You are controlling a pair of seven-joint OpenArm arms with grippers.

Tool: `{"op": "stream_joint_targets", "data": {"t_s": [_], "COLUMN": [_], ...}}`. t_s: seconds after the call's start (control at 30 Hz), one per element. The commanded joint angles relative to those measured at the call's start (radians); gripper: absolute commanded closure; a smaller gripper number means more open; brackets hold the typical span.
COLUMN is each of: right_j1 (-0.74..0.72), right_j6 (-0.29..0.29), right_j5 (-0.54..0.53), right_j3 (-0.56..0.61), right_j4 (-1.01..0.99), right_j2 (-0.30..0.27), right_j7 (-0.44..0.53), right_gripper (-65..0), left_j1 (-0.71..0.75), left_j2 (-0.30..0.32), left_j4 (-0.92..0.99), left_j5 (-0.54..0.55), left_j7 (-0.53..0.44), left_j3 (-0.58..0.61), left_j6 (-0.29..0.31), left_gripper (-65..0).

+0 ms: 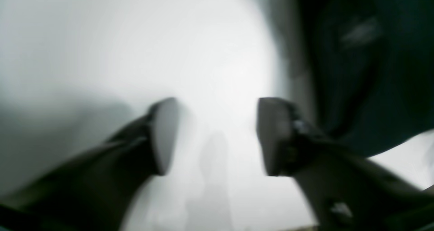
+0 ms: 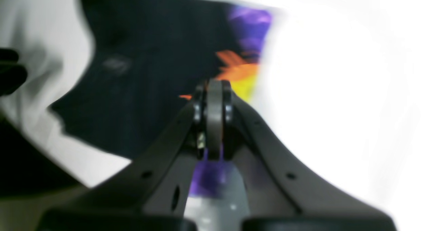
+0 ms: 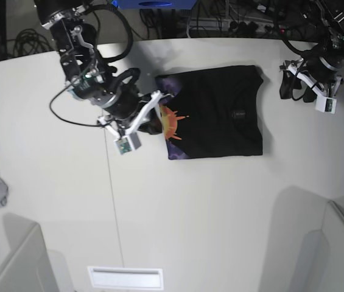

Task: Fold the T-shirt properly
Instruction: 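Grasp the folded shirt's edge with the left gripper and rotate it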

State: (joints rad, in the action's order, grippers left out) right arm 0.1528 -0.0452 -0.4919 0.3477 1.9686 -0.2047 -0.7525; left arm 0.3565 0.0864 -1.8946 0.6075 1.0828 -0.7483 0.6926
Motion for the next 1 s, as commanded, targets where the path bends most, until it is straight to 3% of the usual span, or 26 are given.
{"op": "stream_joint_targets", "data": {"t_s": [0.0,0.1,0.23,0.4,0.67,0.73,0.97], "right_j1": [0.011,0.072,0.123,0.152,0.175,0.178,0.178], "right_j6": [0.003,0.005,0.006,0.006,0.006,0.006,0.006], "right_j5": [-0.004,-0.006,-0.006,-0.006,-0.006,-0.006,-0.006], "right_j3": [-0.035,-0.147,-0.210,-0.224,-0.238,-0.238,-0.238], "right_j4": [0.025,0.030,0.030,0.030,0.030,0.030,0.030], "right_j2": [-0.011,-0.020,-0.020,-0.020,-0.020,-0.020,-0.017], "right_j7": [0.018,0.018,0.021,0.023,0.026,0.026,0.026], "right_gripper": [0.0,0.0,0.0,0.0,0.0,0.0,0.0], "left_j1": [-0.009,-0.037,-0.076,-0.141,-0.170,-0.170,-0.169], "left_j2": [-0.007,-0.035,-0.070,-0.093,-0.093,-0.093,-0.086], "left_j4": [-0.013,-0.012,-0.006,0.132,0.300,0.318,0.332], "left_j5": [0.013,-0.001,-0.004,0.001,-0.005,-0.005,-0.007], "left_j7": [-0.010,-0.008,-0.010,-0.006,-0.013,-0.013,-0.011], "left_j3": [0.013,0.068,0.135,0.197,0.258,0.258,0.258], "left_j6": [0.006,0.006,-0.001,-0.104,-0.118,-0.118,-0.118], "left_gripper": [-45.7,-46.9,-46.4,-46.4,-45.9,-41.1,-2.3]}}
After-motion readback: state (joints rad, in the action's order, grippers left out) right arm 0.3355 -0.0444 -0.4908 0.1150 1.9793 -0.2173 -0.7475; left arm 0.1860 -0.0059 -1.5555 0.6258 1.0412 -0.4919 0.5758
